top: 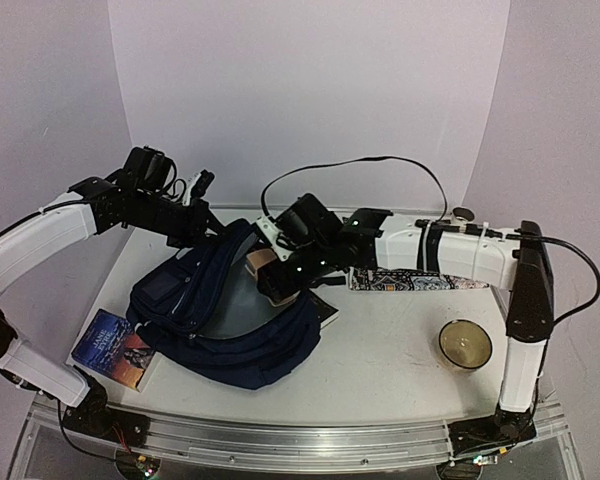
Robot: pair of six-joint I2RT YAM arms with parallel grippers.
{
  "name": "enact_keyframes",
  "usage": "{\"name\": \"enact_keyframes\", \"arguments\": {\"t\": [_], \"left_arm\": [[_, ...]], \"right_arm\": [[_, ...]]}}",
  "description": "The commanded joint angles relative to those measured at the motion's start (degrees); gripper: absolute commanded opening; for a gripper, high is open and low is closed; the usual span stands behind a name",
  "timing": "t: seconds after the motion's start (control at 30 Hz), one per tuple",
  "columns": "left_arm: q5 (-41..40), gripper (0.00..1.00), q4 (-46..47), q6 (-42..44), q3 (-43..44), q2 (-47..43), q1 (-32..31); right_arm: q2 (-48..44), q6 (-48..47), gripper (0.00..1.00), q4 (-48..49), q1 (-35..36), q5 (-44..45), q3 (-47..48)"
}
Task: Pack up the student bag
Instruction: Place the card case in the second largest pocket of the bag.
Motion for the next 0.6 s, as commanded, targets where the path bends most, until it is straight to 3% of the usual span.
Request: {"name": "enact_keyframes", "arguments": {"t": [0.0,0.33,0.57], "left_arm": [[5.67,0.0,8.85,-2.79,2.95,-2.0,0.24],[3.01,0.0,10.91,-4.09,2.2,-3.17,0.25],[-6.61,0.0,12.01,-4.46,1.47,-6.53,0.25]], "right_arm": [[3.5,0.36,0.69,1.13,0.49,-4.67,7.02],[10.93,2.6,0.73,4.65,0.57,-8.09,11.42],[10.75,6.31,0.73,4.2,0.56,-6.47,7.72]]}}
